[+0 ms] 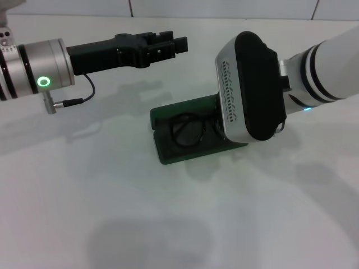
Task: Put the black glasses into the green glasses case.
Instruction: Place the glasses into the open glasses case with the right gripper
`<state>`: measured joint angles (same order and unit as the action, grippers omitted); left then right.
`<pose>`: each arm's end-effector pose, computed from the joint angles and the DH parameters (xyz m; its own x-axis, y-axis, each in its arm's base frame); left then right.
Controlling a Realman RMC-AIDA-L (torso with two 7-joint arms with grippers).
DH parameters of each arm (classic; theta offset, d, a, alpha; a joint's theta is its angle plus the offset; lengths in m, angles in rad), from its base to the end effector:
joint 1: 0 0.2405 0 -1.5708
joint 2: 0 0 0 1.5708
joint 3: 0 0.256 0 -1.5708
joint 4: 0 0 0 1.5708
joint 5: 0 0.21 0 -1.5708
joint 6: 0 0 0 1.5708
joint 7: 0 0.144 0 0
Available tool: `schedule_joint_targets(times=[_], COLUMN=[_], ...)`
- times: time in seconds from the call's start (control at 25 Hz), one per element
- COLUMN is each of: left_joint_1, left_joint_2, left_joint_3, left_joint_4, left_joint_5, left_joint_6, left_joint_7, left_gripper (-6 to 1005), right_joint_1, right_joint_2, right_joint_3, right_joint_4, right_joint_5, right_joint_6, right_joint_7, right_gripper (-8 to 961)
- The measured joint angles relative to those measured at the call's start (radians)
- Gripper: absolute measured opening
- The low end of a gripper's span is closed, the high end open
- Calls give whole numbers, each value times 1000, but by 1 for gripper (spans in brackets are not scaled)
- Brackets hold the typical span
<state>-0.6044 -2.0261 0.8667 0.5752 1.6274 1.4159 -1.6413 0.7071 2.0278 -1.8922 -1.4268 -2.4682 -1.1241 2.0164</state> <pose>-0.2212 0.3753 0.0126 0.5607 0.4583 0.6897 0.6410 -0.7674 -0.0112 0.0766 0.3498 -0.0752 0.8581 0.3711 0.3549 0.4645 -0.8557 -0.2282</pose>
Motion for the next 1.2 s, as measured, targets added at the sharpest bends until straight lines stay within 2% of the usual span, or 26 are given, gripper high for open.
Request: schedule_joint_targets(times=[0.36, 0.6, 0.84, 0.92, 0.96, 1.0, 1.04, 1.2], left_joint_1=[-5, 0, 1, 2, 2, 2, 2, -6], left_joint_2=[0, 0, 5, 6, 6, 7, 8, 7], left_joint_3=[2, 0, 0, 0, 0, 0, 0, 3], left_joint_4=[0, 0, 0, 0, 0, 0, 0, 0], left_joint_5=[0, 2, 6, 6, 6, 6, 6, 12], left_joint_6=[0, -3, -6, -7, -7, -8, -9, -57], left_joint_7=[0, 0, 1, 7, 7, 8, 9, 9], left_gripper=[593, 594, 595, 596, 596, 596, 596, 597], right_joint_1=[-10, -45, -104, -149, -149, -182, -182, -238], right_joint_2=[0, 0, 0, 0, 0, -2, -2, -3], right_joint_3=[-40, -40, -14, 42, 42, 116, 116, 330], right_joint_4=[12, -1, -16, -15, -15, -4, -4, 77], right_joint_5=[0, -1, 50, 148, 148, 263, 263, 523], right_joint_6=[43, 73, 72, 57, 57, 11, 11, -159], right_joint_7=[-1, -4, -13, -46, -46, -116, -116, -293], right_gripper=[74, 218, 218, 218, 218, 218, 219, 219])
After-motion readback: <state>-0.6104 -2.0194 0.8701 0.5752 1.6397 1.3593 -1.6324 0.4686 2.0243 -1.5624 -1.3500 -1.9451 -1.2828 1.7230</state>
